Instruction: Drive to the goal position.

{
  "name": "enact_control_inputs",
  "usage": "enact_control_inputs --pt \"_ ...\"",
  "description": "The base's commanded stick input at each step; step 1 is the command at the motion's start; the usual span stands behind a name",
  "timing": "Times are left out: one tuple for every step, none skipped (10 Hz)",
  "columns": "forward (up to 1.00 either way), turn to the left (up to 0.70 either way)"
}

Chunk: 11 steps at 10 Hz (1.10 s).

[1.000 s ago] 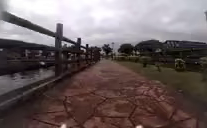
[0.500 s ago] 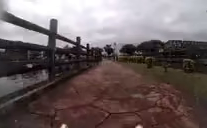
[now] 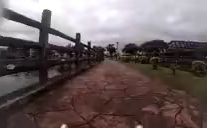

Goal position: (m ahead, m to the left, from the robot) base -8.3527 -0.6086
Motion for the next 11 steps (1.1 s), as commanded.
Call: enact_control_inputs --pt "0.85 0.01" --pt "0.85 0.01" --pt "0.85 0.01" --pt "0.85 0.01" --pt "0.85 0.01" --pt "0.85 0.01" --pt "0.85 0.01" --pt "0.85 0.01" --pt "0.85 0.01" --pt "0.85 0.01" --pt "0.85 0.01"
